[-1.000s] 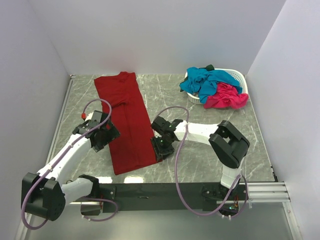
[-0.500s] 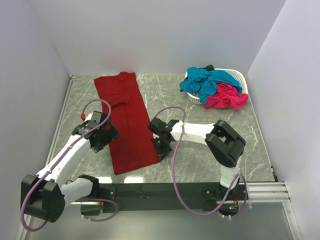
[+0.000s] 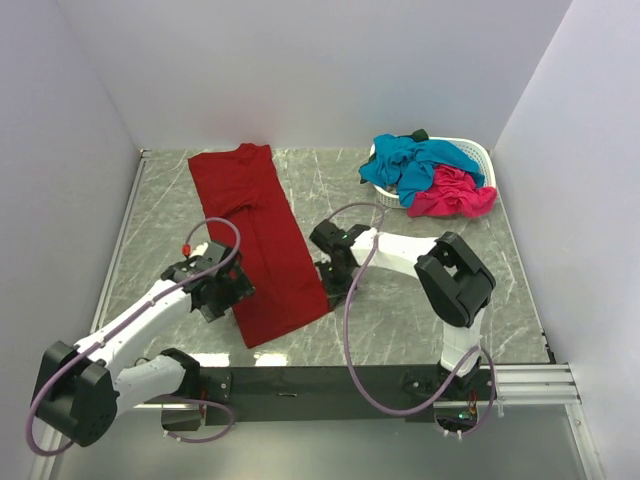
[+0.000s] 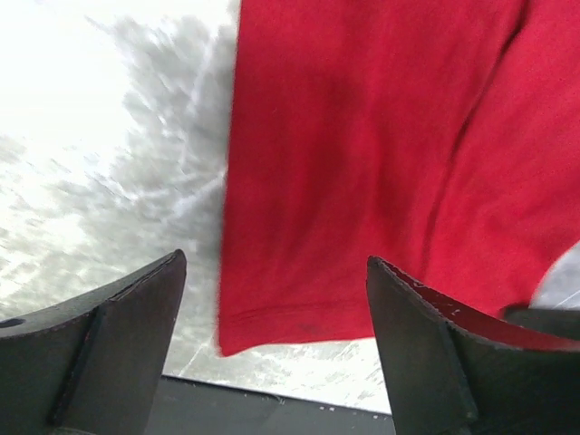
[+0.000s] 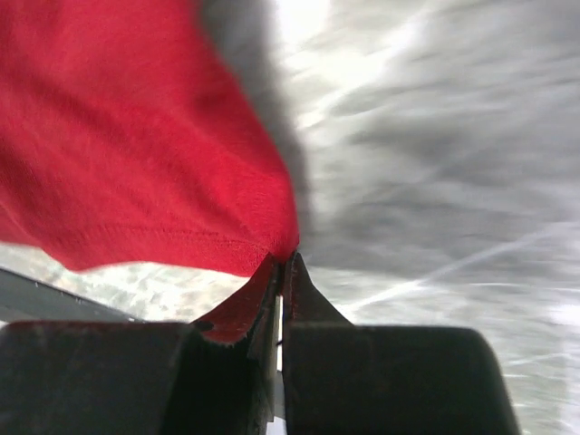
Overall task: Fold and stack the t-shirts
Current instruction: Fold the tshirt
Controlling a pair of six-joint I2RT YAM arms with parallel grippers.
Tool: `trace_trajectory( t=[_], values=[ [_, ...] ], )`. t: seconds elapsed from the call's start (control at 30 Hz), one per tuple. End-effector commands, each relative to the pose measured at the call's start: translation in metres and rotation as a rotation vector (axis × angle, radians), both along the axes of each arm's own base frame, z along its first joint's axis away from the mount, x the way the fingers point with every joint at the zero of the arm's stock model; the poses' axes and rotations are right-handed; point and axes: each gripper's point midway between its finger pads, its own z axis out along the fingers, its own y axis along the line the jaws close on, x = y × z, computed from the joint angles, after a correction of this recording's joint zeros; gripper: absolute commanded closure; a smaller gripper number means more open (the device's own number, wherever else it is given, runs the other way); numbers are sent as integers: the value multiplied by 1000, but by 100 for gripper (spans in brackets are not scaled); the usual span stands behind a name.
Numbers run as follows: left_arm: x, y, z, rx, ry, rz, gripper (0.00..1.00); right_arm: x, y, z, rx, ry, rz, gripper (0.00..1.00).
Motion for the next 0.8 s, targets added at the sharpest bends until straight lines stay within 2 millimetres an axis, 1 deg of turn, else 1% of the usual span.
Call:
trace_trajectory(
  t=[0.0,0.07,0.13,0.27,0.3,0.5,0.6,0.63,0.67,0.7,0.77],
  values=[
    [-4,-12,-6,-11,23,10,14,20,-15,12,0,-30,-33,100],
    [-8,-14,-11,-9,36,11,17,24,-12,14,9,-31,-29,100],
    [-17,-19,-18,-21,56,-4,20,27,-8,13,15,-24,-19,100],
    [-30,-31,-30,-62,79,-3,29,28,-5,10,12,-7,-2,100],
    [-35,-36,-32,-67,86,-21,30,28,-4,9,11,0,1,100],
    [-60,-56,-51,-77,159,-108,32,24,5,7,48,29,5,100],
    [-67,-61,-57,-69,175,-126,31,24,12,5,57,36,10,100],
    [-69,-61,-59,-65,181,-128,31,22,14,5,58,37,20,100],
    [-73,-60,-60,-50,198,-117,34,19,18,5,58,39,32,100],
    [-77,-57,-61,-39,210,-120,34,19,18,5,58,39,32,100],
    [-76,-56,-56,-21,200,-108,35,17,19,4,58,38,37,100]
  ],
)
